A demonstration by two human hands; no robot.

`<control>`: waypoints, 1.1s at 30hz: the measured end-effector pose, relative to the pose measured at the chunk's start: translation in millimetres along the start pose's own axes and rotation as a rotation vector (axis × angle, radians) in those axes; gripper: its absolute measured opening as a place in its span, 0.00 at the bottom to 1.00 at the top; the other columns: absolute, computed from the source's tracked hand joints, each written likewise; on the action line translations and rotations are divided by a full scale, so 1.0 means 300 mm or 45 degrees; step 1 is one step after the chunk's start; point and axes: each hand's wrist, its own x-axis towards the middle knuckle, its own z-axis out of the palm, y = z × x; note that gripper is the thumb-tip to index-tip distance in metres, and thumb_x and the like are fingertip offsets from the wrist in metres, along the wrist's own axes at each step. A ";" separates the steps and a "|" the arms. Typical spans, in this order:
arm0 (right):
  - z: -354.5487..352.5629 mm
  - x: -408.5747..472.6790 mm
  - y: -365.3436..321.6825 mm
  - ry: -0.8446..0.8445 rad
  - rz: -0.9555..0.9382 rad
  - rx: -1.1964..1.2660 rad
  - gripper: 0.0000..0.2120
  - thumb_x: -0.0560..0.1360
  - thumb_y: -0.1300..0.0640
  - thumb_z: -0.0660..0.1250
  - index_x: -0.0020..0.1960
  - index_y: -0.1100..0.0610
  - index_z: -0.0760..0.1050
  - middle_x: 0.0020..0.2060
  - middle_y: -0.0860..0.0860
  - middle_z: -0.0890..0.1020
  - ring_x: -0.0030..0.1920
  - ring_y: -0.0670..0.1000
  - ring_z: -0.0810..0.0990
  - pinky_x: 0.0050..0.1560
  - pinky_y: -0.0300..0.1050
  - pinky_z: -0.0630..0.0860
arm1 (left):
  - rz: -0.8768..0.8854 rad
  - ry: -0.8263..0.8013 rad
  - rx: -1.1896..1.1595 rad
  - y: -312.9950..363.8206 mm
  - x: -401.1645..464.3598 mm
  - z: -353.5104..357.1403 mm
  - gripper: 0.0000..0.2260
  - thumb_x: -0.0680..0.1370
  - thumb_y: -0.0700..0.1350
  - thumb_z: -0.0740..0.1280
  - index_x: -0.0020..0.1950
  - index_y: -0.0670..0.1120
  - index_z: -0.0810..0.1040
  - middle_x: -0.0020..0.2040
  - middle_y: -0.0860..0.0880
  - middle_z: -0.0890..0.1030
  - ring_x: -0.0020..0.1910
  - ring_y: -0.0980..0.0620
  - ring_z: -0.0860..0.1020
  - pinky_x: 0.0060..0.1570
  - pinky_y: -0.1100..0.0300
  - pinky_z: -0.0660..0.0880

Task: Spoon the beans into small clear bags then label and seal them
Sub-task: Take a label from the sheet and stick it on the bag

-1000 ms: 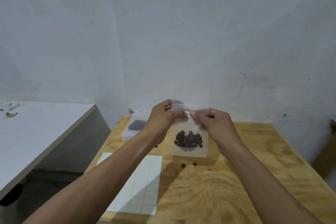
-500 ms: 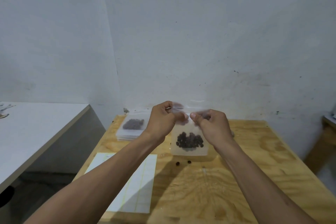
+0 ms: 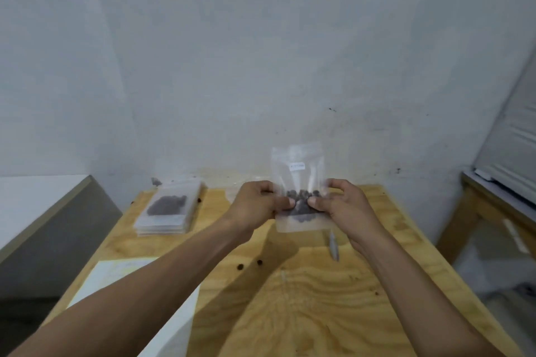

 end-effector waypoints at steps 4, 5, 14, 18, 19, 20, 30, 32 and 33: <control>-0.099 0.010 0.048 0.156 -0.041 -0.111 0.30 0.74 0.59 0.77 0.72 0.52 0.70 0.54 0.51 0.81 0.53 0.51 0.82 0.55 0.48 0.79 | 0.003 0.069 0.005 -0.013 0.043 0.150 0.07 0.71 0.33 0.78 0.44 0.35 0.81 0.41 0.38 0.84 0.40 0.44 0.84 0.48 0.46 0.83; -0.131 0.005 0.057 0.207 -0.077 -0.182 0.30 0.75 0.57 0.76 0.73 0.51 0.69 0.55 0.49 0.79 0.55 0.50 0.80 0.54 0.45 0.77 | -0.013 0.072 0.000 -0.020 0.060 0.193 0.08 0.71 0.33 0.78 0.45 0.34 0.81 0.43 0.36 0.84 0.42 0.42 0.85 0.49 0.45 0.83; -0.402 0.071 0.181 0.366 -0.125 -0.773 0.20 0.80 0.56 0.69 0.71 0.60 0.76 0.68 0.57 0.79 0.67 0.58 0.78 0.67 0.47 0.72 | 0.252 -0.170 0.637 -0.076 0.155 0.542 0.32 0.73 0.40 0.78 0.72 0.45 0.67 0.61 0.47 0.76 0.58 0.44 0.79 0.50 0.56 0.78; -0.456 0.137 0.265 0.277 -0.089 -1.020 0.16 0.83 0.55 0.62 0.63 0.65 0.80 0.62 0.59 0.81 0.63 0.62 0.78 0.58 0.45 0.71 | 0.303 -0.272 1.125 -0.145 0.204 0.611 0.17 0.79 0.44 0.70 0.66 0.39 0.75 0.74 0.38 0.68 0.73 0.38 0.68 0.67 0.50 0.69; -0.455 0.150 0.291 0.247 -0.082 -1.091 0.19 0.84 0.53 0.58 0.62 0.65 0.80 0.62 0.60 0.81 0.63 0.62 0.78 0.60 0.47 0.71 | 0.313 -0.283 1.184 -0.163 0.212 0.618 0.10 0.80 0.44 0.68 0.59 0.40 0.78 0.73 0.36 0.71 0.74 0.38 0.66 0.68 0.49 0.68; -0.453 0.162 0.318 0.221 -0.108 -1.150 0.23 0.83 0.50 0.54 0.63 0.64 0.80 0.63 0.60 0.80 0.64 0.62 0.77 0.63 0.49 0.71 | 0.321 -0.295 1.223 -0.179 0.221 0.625 0.07 0.81 0.44 0.66 0.53 0.40 0.78 0.70 0.35 0.74 0.74 0.37 0.66 0.67 0.49 0.68; -0.444 0.201 0.337 0.155 -0.179 -1.419 0.23 0.86 0.46 0.46 0.78 0.49 0.65 0.76 0.46 0.69 0.74 0.55 0.62 0.70 0.54 0.62 | 0.299 -0.429 1.439 -0.191 0.294 0.634 0.16 0.85 0.42 0.58 0.69 0.37 0.75 0.74 0.34 0.67 0.74 0.39 0.63 0.71 0.49 0.63; -0.442 0.200 0.338 0.151 -0.174 -1.430 0.23 0.86 0.46 0.46 0.78 0.49 0.64 0.76 0.46 0.68 0.74 0.55 0.61 0.70 0.53 0.62 | 0.295 -0.441 1.454 -0.193 0.298 0.633 0.16 0.85 0.41 0.58 0.71 0.38 0.74 0.77 0.34 0.62 0.77 0.38 0.60 0.74 0.48 0.62; -0.440 0.199 0.336 0.150 -0.171 -1.435 0.24 0.86 0.46 0.45 0.79 0.49 0.63 0.77 0.46 0.67 0.74 0.54 0.61 0.70 0.53 0.61 | 0.286 -0.447 1.454 -0.193 0.300 0.632 0.16 0.85 0.41 0.58 0.72 0.38 0.74 0.79 0.33 0.60 0.79 0.39 0.58 0.75 0.48 0.61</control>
